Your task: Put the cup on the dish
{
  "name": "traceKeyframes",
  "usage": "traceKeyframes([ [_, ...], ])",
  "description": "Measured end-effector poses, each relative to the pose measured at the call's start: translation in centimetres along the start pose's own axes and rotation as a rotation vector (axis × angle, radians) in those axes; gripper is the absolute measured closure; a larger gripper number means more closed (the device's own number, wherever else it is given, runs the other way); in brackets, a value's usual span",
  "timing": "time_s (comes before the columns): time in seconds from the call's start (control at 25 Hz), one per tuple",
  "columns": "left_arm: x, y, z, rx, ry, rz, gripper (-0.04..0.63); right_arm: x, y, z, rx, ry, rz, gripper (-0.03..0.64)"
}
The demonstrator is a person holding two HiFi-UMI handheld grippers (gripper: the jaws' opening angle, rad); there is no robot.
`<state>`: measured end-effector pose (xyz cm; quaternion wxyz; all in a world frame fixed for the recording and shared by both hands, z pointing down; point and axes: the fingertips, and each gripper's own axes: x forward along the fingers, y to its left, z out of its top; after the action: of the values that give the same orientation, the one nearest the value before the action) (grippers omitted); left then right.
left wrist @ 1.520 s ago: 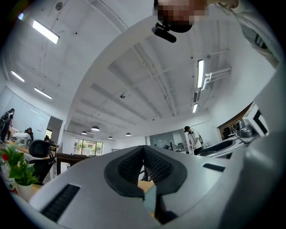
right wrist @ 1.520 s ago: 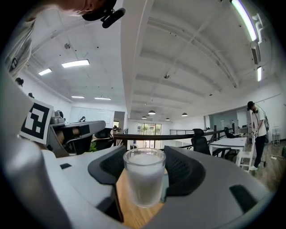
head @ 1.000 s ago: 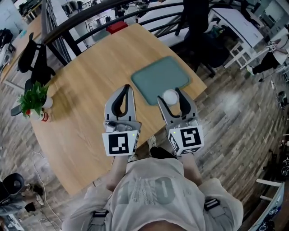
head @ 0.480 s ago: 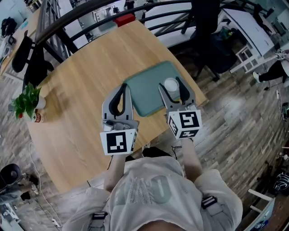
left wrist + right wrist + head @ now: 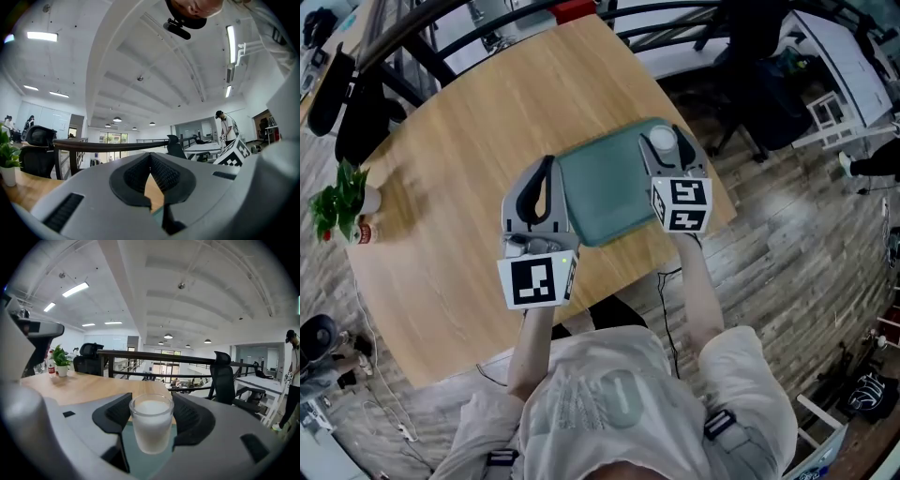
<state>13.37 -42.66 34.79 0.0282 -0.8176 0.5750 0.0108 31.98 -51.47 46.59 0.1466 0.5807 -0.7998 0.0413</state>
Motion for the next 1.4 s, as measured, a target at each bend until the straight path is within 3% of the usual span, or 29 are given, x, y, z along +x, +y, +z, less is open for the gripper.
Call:
traceKeyframes([
  [0.48,2.1,1.2,-4.5,0.019,0.078,0.016,0.586,7.9,-3.6,-6.4,0.107,0.072,-0.043,0.344],
  [0.76,1.9,1.5,-5.9,0.018,0.117,0.007,0.586,8.6,-3.5,-8.3,0.089,0.084,-0.049,0.344],
  [1.2,0.9,2.1,-5.2,-0.002,0.084,-0.018,0.586,8.8,-4.7,-8.6,0.157,0.076,-0.084,0.344],
  [1.4,-0.5,3.4,-4.0,0.009,0.056,-0.013,0.586,7.6,-4.8,-5.8,0.143,0.017,-0.111,0.342],
])
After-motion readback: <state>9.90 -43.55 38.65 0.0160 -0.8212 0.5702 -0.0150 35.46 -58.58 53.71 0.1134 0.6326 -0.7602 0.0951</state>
